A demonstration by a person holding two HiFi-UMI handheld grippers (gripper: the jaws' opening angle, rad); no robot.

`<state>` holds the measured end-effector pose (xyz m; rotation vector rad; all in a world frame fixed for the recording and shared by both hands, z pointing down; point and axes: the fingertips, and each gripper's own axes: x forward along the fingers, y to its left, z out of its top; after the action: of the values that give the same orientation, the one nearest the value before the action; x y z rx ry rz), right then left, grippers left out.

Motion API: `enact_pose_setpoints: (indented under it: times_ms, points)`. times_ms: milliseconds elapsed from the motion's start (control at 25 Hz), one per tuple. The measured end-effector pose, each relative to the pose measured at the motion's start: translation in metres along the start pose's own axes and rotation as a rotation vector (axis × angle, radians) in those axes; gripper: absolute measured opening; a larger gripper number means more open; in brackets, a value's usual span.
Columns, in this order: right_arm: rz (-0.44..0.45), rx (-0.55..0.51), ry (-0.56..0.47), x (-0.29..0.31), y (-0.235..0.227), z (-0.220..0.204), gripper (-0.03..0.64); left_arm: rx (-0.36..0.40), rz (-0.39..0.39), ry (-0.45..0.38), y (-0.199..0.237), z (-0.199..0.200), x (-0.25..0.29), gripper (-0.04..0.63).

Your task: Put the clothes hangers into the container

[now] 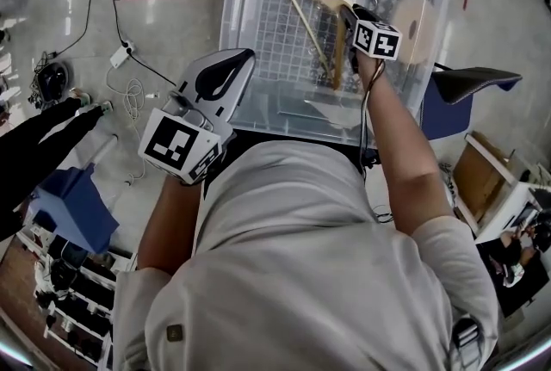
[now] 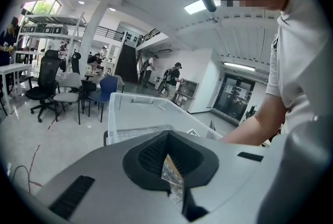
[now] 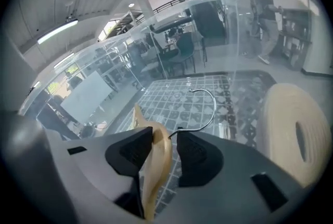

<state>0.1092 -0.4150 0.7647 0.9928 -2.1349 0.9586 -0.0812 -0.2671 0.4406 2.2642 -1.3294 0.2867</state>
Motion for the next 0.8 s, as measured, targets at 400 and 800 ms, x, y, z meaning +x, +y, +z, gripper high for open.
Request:
enact_pose_setpoints:
  times_ms: [400,800]
  points:
    - [0.002,0.143,0.048,0.028,-0.035,-0.013,0.199,-0.009,-0.005,0.021,-0.006,-0.01,0.012,0.017]
    - [-0.097,0.184,0.147,0.043,-0.055,-0.022,0.232,-0.015,0.006,0.027,-0.004,-0.011,0.013,0.017]
